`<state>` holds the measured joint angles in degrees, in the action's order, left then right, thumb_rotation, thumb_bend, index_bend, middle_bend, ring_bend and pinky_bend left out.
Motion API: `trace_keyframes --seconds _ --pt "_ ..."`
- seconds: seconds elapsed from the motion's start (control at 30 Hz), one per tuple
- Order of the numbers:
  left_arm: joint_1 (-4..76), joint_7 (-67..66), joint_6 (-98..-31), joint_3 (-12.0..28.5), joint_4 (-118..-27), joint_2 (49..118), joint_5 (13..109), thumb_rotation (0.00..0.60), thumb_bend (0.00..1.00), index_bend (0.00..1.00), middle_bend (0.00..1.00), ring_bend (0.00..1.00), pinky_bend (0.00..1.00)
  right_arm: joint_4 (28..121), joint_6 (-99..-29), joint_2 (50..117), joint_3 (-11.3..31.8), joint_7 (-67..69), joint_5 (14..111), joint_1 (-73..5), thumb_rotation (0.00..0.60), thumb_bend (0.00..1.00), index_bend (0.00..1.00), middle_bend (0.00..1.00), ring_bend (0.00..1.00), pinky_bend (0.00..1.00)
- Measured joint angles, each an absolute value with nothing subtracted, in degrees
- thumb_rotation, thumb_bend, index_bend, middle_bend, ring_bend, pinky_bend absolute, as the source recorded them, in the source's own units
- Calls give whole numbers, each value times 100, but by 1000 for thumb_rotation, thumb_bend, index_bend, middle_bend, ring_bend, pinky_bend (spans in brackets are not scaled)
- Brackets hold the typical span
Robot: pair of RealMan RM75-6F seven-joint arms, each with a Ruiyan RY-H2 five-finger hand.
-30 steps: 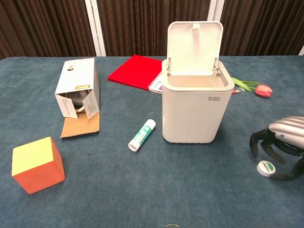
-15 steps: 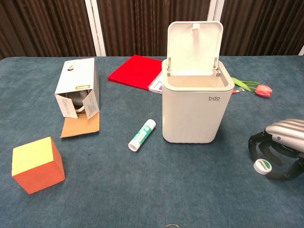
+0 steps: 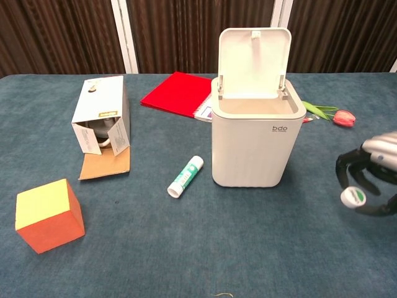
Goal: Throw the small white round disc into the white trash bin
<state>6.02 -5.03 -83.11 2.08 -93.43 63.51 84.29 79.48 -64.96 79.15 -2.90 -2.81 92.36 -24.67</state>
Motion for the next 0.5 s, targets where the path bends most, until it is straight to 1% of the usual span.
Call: trace_keyframes --seconds 0.2,0.33,0.43,0.5 --pt "594 -510 -8323 197 -9362 6340 8444 600 408 153 115 170 330 8861 -7089 7361 -117 -981 9243 -2272 600 352 722 827 896 990" --pt "595 -546 -8309 186 -9375 6340 8448 600 409 153 115 170 330 9660 -7438 6925 26 -1631 9229 -2134 600 353 722 827 896 990" --pt "603 -588 -8280 184 -9385 6343 8427 600 408 153 115 170 330 10151 -7578 6659 200 -1996 9159 -2093 600 353 722 827 896 990" --pt "608 -612 -8265 183 -9390 6347 8415 600 408 153 115 170 330 10314 -7567 6544 346 -2106 9044 -2120 600 353 722 827 896 990"
